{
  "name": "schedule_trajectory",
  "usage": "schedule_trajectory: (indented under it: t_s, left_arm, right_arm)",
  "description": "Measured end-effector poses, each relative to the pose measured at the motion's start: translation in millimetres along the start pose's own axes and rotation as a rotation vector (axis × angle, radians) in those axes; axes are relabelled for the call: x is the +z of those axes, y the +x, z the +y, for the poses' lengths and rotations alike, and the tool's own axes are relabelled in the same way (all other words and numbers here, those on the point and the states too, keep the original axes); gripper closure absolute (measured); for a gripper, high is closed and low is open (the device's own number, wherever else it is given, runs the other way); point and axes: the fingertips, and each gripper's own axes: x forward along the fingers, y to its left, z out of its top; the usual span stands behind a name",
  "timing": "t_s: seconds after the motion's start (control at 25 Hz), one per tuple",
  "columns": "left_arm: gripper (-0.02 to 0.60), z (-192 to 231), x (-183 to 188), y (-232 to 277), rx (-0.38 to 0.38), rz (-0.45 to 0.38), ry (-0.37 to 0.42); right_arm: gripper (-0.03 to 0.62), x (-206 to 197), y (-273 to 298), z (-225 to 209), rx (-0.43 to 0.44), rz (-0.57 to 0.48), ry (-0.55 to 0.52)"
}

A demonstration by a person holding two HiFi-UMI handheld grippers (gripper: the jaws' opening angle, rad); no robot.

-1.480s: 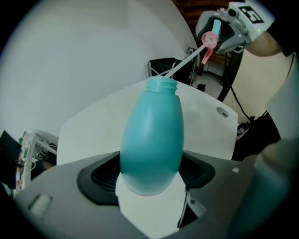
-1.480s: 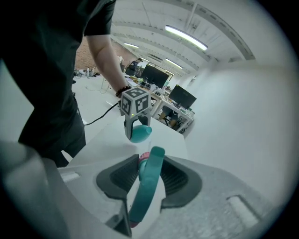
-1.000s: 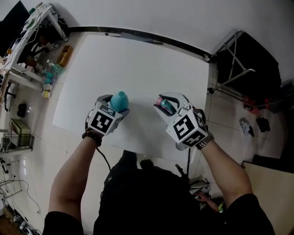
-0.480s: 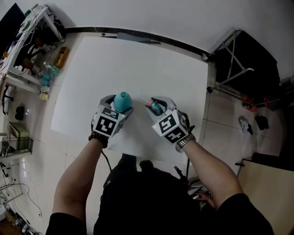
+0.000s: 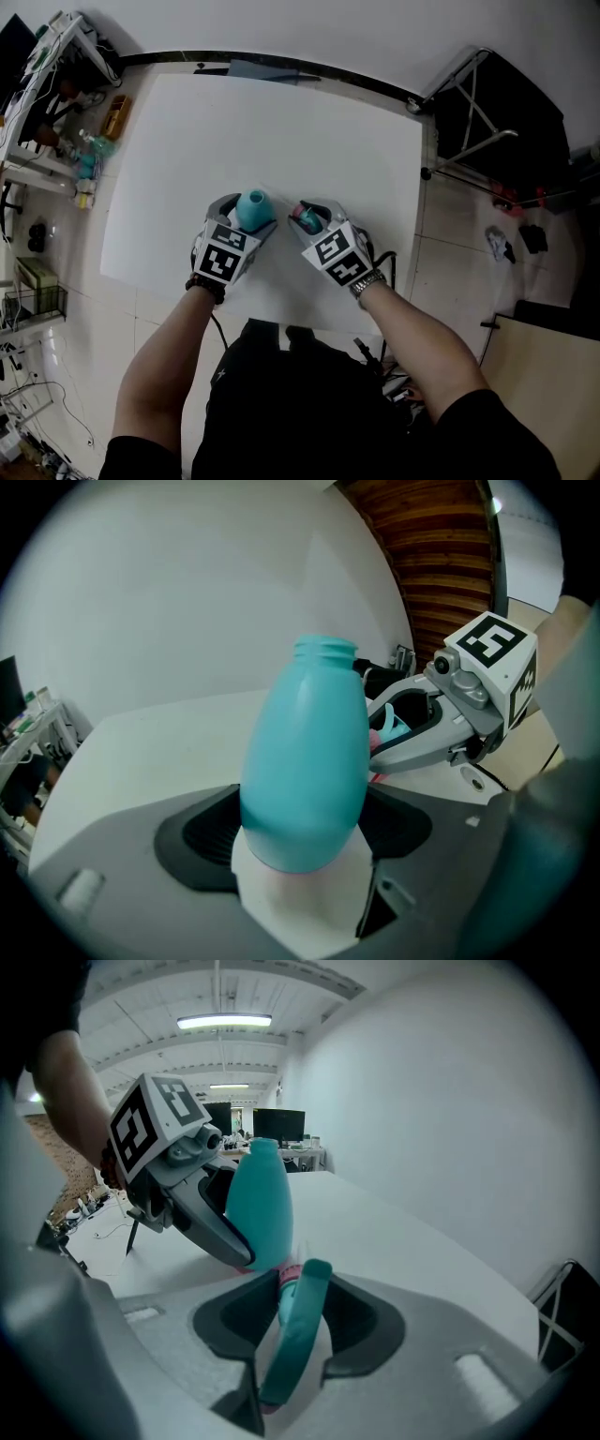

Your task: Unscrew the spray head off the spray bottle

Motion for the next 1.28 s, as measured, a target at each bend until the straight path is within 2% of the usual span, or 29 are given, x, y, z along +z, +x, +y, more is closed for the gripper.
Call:
schedule_trajectory:
  t_s: [0.64, 0.76, 1.0, 1.28]
  left_arm:
    - [0.161, -3.8, 1.6, 11.1, -0.013, -0.021, 0.032]
    - [0.16, -4.5, 1.5, 11.1, -0.008, -0.025, 0.038]
    - [0.132, -1.1, 3.6, 9.0, 0.01, -0.038, 0.043]
    - [0.129, 0.6, 2.0, 6.2, 0.024, -0.046, 0.045]
  right_arm:
    - [0.458, -15.4, 15.2, -18.3, 0.049, 0.018, 0.137]
    - [0.432, -22.6, 14.8, -19.9, 0.053, 0.033, 0.156]
    - [0.337, -27.6, 14.8, -26.5, 0.037, 0.049, 0.18]
    - [0.329, -25.0, 11.8, -27.8, 0.025, 0.043, 0.168]
